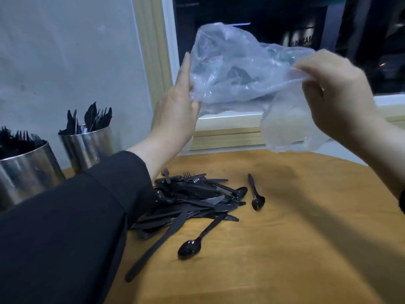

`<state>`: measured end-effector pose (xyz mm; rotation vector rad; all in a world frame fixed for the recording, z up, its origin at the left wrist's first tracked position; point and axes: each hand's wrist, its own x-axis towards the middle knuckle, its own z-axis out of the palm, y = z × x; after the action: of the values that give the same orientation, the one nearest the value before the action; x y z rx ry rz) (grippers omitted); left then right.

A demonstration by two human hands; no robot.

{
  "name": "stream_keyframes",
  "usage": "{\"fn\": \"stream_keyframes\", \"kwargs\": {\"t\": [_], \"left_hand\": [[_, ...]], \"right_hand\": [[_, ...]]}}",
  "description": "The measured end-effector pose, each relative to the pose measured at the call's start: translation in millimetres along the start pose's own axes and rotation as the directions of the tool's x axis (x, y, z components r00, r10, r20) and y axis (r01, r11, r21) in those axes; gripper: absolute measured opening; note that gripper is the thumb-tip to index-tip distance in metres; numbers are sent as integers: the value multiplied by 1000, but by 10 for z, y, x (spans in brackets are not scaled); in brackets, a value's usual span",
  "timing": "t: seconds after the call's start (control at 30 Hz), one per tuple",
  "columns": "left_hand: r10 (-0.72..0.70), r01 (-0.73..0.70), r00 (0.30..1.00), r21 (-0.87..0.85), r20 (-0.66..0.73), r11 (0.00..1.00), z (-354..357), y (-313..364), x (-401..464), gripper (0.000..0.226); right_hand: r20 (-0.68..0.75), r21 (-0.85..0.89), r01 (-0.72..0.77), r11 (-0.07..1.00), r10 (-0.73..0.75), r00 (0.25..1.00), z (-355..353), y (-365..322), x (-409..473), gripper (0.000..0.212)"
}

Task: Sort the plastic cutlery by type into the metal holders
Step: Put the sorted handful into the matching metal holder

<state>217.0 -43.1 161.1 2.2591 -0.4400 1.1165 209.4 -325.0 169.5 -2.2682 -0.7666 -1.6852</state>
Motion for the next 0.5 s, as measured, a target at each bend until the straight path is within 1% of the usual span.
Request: {"fn": "stream_keyframes", "kwargs": {"t": [0.13, 0.17, 0.23, 0.27, 0.3, 0.37, 0.4, 0.47, 0.5], "left_hand": [[-42, 39, 998, 62, 44, 997, 467, -188, 90, 52], [-33, 27, 997, 97, 65, 995, 602, -253, 112, 48], [12, -54, 987, 254, 162, 966, 880, -380, 151, 43], [-4, -74, 973, 327, 232, 942, 1019, -443, 169, 40], [-59, -59, 953, 371, 297, 927, 1147, -496, 187, 35], [-150, -58, 889, 431, 433, 901, 1370, -624, 196, 27], [-168, -99, 846, 458, 506, 884, 1473, -682, 185, 30], [-189, -205, 742, 486, 643, 850, 1660, -826, 151, 46], [-229, -208, 672, 476, 704, 854, 1729, -871, 130, 54]], "right_hand": [[56, 55, -1, 998, -2, 998, 322, 198, -380, 28], [81, 73, -5, 997, -1, 997, 427, 242, -491, 25], [167, 79, -65, 995, 51, 985, 664, 347, -739, 23], [232, 57, -125, 990, 109, 967, 788, 410, -878, 25], [315, 21, -203, 979, 186, 931, 904, 461, -1008, 28], [505, -87, -320, 943, 318, 802, 1111, 536, -1243, 38], [599, -122, -345, 930, 347, 722, 1201, 553, -1329, 42], [762, -172, -361, 917, 356, 540, 1358, 574, -1400, 43], [803, -185, -362, 914, 353, 480, 1412, 575, -1403, 43]]}}
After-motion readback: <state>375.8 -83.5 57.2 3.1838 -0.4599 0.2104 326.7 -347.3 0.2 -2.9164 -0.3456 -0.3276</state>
